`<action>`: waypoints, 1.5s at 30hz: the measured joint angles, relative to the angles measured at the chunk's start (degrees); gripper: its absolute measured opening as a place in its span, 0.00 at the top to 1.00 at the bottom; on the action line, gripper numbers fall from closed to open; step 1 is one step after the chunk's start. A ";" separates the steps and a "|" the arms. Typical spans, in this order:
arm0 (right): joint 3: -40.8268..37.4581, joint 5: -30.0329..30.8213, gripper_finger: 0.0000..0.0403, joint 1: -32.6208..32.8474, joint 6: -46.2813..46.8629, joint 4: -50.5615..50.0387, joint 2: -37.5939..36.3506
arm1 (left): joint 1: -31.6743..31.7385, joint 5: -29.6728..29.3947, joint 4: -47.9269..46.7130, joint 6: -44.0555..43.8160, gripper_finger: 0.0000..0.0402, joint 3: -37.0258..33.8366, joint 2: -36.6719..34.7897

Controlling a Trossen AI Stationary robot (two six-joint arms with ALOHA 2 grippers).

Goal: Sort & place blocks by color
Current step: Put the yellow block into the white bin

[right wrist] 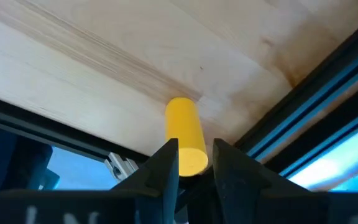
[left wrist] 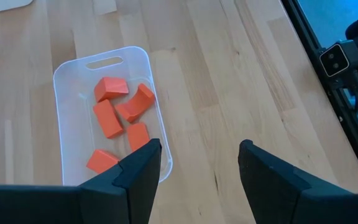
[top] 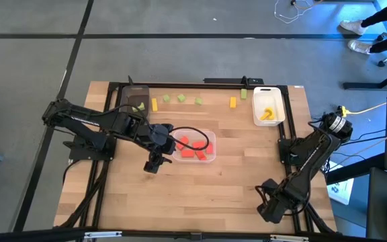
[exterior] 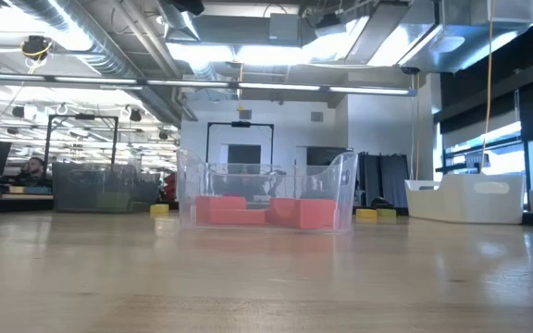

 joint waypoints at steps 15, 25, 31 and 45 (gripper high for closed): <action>0.00 2.12 0.52 -0.02 -6.84 -0.31 0.02 | 0.00 0.02 -0.02 0.00 0.50 0.00 0.00; 0.00 -2.23 0.44 0.00 2.85 1.93 0.04 | 0.00 0.02 -0.02 0.01 0.50 0.00 0.00; 0.02 -2.24 0.45 0.18 5.55 4.27 0.07 | 0.00 0.02 -0.02 0.02 0.50 0.00 0.00; 0.03 -2.28 0.45 3.44 17.11 4.48 0.07 | 0.00 0.02 -0.02 0.00 0.50 0.00 0.00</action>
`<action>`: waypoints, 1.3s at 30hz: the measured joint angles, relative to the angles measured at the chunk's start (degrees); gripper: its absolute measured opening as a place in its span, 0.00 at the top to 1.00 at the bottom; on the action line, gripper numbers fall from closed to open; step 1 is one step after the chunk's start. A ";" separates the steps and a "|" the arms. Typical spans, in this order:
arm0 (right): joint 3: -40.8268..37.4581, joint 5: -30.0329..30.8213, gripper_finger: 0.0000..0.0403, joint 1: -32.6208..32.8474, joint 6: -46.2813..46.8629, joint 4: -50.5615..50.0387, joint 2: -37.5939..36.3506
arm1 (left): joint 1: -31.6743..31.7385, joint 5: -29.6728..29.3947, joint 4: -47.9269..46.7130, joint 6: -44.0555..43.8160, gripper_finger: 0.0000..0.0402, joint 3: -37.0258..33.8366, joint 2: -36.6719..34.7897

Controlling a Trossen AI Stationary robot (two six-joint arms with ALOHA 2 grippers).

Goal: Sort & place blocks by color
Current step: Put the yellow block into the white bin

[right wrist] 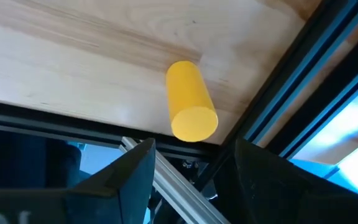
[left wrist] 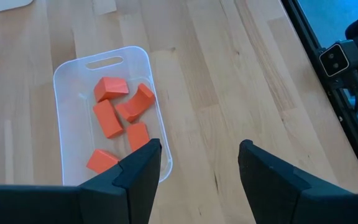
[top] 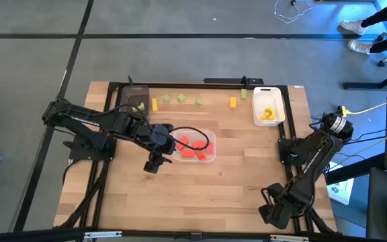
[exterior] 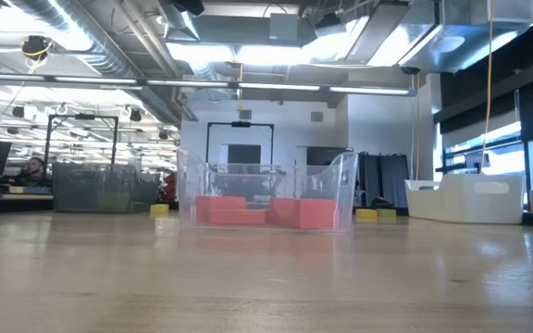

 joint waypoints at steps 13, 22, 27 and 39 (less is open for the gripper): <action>0.03 1.09 0.45 0.41 1.70 0.25 0.25 | 0.00 0.00 0.00 -0.04 0.50 0.00 0.00; 0.03 1.04 0.45 0.39 -1.80 1.21 3.96 | 0.00 0.00 0.00 -0.04 0.50 0.00 0.00; 0.03 0.92 0.45 0.44 -1.83 1.55 4.52 | 0.00 0.00 0.02 -0.09 0.50 0.00 0.00; 0.03 3.49 0.45 1.57 -1.29 1.64 4.52 | -0.02 0.00 0.00 -0.15 0.50 0.00 0.00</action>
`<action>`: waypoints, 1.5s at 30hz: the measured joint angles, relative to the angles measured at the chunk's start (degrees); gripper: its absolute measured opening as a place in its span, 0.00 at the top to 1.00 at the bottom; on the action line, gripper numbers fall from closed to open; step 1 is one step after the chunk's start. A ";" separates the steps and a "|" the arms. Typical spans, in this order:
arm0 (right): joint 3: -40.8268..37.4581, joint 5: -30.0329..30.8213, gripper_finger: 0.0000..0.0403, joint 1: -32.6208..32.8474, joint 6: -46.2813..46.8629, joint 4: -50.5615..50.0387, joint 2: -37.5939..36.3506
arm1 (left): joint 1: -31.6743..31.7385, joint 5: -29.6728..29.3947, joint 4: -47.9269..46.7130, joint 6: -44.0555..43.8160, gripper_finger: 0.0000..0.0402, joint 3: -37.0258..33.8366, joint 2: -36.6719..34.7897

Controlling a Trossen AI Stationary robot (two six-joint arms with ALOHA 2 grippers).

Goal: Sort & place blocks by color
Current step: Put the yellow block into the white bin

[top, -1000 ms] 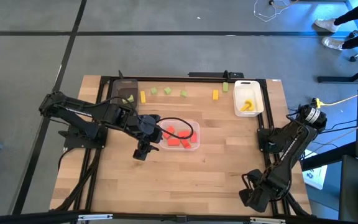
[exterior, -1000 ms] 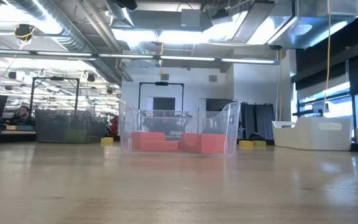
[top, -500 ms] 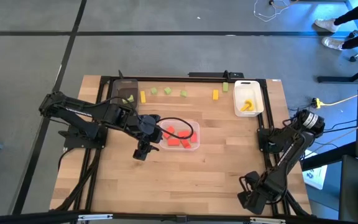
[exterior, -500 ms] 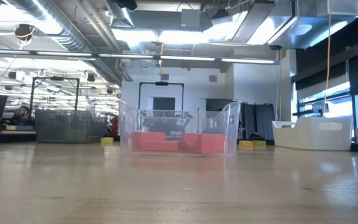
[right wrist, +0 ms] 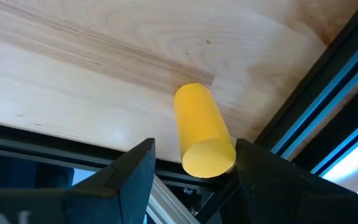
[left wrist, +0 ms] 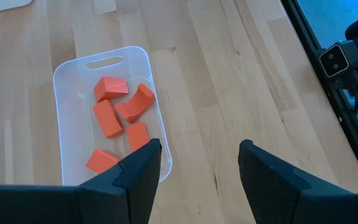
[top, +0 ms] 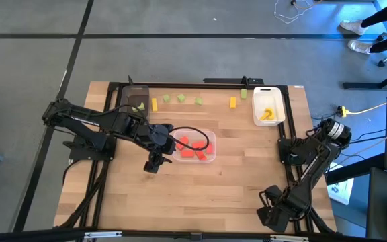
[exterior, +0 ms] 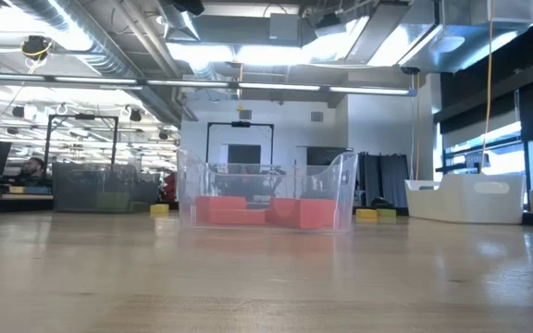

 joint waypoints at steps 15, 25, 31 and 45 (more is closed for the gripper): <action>0.00 -1.90 0.45 0.02 -5.20 0.07 3.29 | 0.02 0.00 0.01 0.00 0.50 0.00 0.00; 0.00 -1.89 0.59 0.02 -6.44 -0.04 3.38 | 0.02 0.02 0.01 -0.04 0.50 0.01 0.00; 0.11 -1.39 0.69 0.02 -6.55 -0.72 3.28 | 0.00 0.02 0.01 -0.04 0.50 0.00 0.00; 0.02 3.42 0.69 -4.79 -17.41 -10.10 3.17 | 0.02 0.02 0.01 0.12 0.50 0.00 0.00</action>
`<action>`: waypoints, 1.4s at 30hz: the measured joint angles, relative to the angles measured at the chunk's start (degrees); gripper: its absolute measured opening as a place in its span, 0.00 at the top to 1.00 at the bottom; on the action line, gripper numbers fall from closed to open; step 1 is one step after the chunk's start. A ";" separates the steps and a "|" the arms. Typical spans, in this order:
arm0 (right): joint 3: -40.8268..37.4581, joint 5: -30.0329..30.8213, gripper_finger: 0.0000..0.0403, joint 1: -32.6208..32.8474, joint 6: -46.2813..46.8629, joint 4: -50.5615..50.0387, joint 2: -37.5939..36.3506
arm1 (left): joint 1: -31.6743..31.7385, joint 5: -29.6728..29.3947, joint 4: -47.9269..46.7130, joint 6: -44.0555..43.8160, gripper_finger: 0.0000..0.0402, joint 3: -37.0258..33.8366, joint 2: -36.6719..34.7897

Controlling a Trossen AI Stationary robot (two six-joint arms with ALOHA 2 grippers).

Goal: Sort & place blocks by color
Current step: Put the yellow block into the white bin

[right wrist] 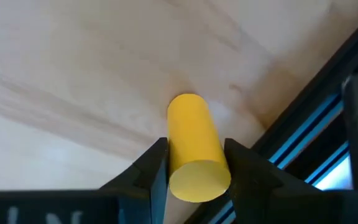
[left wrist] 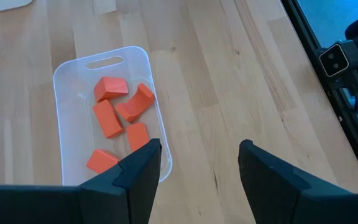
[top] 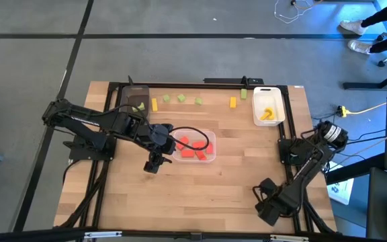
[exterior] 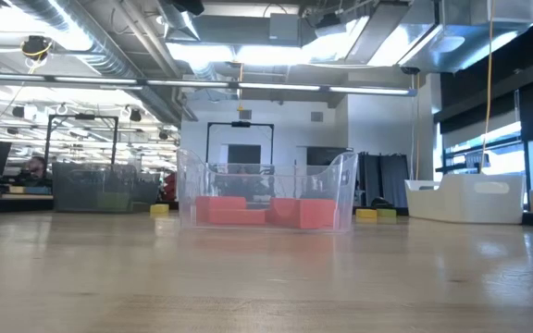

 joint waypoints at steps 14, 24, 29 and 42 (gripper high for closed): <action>-0.20 12.72 0.69 -17.28 -18.84 -13.01 -5.95 | -0.02 0.00 -0.52 0.03 0.50 0.00 0.00; -0.13 34.50 0.69 -35.21 -25.48 -25.78 -16.86 | -0.02 0.00 -0.72 0.05 0.50 0.00 0.00; -0.09 45.09 0.69 -45.49 -29.13 -27.99 -19.59 | -0.02 -0.06 -0.84 0.09 0.50 0.02 0.00; -0.09 51.83 0.69 -68.19 -51.50 -17.45 -19.74 | -0.07 -7.82 -0.82 -0.20 0.50 0.00 0.00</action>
